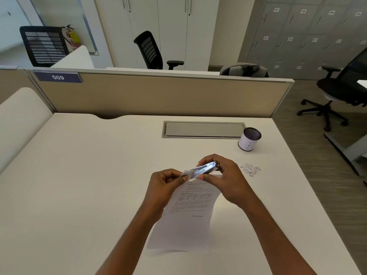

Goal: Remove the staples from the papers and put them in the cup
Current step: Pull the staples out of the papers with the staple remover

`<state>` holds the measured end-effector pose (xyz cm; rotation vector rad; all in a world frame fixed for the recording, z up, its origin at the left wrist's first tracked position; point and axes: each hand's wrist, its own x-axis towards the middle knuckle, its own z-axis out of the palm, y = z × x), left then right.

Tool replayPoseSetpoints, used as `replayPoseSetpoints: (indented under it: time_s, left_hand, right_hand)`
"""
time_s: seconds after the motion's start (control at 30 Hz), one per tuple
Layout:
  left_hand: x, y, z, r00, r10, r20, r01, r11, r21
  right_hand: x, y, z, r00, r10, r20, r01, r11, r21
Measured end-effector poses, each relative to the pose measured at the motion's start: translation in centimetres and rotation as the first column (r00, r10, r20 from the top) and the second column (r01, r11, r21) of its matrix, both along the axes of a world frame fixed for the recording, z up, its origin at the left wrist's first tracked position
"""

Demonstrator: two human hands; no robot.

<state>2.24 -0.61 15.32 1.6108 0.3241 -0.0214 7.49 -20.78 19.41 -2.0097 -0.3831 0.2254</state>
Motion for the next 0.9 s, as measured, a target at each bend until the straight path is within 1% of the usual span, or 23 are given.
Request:
replayPoseSetpoints:
  time_s: [0.07,0.23,0.3,0.5,0.67,0.8,0.9]
  left_hand:
    - [-0.11,-0.06,0.1,1.0,-0.015,0.014,0.015,1.0,0.019]
    - [-0.31,-0.33,0.34,0.999,-0.042,0.029,0.039,0.994,0.104]
    - [-0.38,-0.46,0.44,0.999,-0.048,0.026,0.044,0.991,0.129]
    - [-0.62,-0.59,0.53,0.997,-0.062,0.036,0.058,0.992,0.11]
    - [-0.65,-0.62,0.62,0.998,-0.064,0.025,0.059,0.987,0.149]
    - [-0.65,-0.5,0.67,0.997,-0.073,0.022,0.07,0.988,0.135]
    - [-0.72,-0.25,0.55,0.996,-0.08,0.041,0.079,0.997,0.025]
  right_hand:
    - [0.01,-0.11,0.05,1.0,0.007,-0.02,-0.007,1.0,0.001]
    - [-0.26,-0.2,0.44,0.995,0.047,-0.083,-0.041,0.996,0.078]
    - [-0.41,-0.13,0.6,0.995,0.033,-0.092,-0.025,0.996,0.085]
    - [-0.58,-0.07,0.48,0.988,-0.046,-0.149,0.062,0.993,0.102]
    - [-0.74,-0.1,0.36,0.976,-0.083,-0.201,0.113,0.984,0.14]
    - [-0.82,-0.15,0.03,0.964,-0.122,-0.238,0.165,0.971,0.175]
    - [-0.85,-0.19,-0.11,0.95,-0.14,-0.277,0.2,0.959,0.202]
